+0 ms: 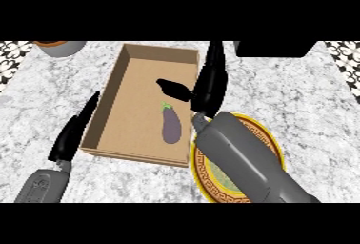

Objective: Pick the eggplant from the plate and place it in the cardboard box

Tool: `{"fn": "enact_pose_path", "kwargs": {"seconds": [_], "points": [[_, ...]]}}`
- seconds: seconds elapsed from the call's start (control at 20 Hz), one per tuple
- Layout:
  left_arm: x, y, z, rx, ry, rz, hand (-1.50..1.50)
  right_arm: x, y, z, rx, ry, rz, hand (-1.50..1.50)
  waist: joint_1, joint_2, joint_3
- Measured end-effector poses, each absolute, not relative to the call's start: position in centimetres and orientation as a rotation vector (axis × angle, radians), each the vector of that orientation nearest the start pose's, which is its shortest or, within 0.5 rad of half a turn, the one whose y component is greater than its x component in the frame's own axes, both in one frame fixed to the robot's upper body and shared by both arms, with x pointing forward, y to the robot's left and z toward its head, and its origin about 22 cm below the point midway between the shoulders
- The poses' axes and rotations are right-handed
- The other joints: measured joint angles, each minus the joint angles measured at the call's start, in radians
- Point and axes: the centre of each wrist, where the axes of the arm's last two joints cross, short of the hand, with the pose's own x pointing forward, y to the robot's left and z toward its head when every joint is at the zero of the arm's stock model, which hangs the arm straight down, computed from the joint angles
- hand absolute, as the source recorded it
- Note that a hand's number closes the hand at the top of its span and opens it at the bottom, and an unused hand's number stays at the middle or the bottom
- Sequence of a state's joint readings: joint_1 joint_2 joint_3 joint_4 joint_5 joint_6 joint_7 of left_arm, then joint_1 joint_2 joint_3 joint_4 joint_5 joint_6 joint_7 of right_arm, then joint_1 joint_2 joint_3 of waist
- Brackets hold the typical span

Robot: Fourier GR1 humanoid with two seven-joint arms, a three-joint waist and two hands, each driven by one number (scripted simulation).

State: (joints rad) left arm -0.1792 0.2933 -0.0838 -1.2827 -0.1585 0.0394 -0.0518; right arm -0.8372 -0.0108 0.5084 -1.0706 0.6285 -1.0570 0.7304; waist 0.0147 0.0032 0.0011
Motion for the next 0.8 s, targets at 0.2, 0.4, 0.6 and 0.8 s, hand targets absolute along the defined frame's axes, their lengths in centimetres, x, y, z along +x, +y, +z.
{"fn": "enact_pose_path", "kwargs": {"seconds": [0.2,0.4,0.6,0.8], "points": [[28.2,28.6,-0.7,0.320,-1.472,-0.418,0.00,34.2,-5.2,8.3,-0.750,-1.770,-0.140,-1.50,-0.009,-0.002,0.000],[27.4,28.1,-0.7,0.317,-1.476,-0.419,0.00,33.0,-8.1,6.5,-0.768,-1.772,-0.199,-1.50,-0.011,-0.003,0.000],[26.9,28.3,-1.0,0.322,-1.484,-0.413,0.00,31.0,-10.3,5.2,-0.772,-1.780,-0.230,-1.50,-0.013,-0.004,0.001],[27.1,28.5,-1.5,0.320,-1.474,-0.416,0.00,30.1,-12.5,4.3,-0.781,-1.778,-0.228,-1.50,-0.014,-0.004,0.001]]}}
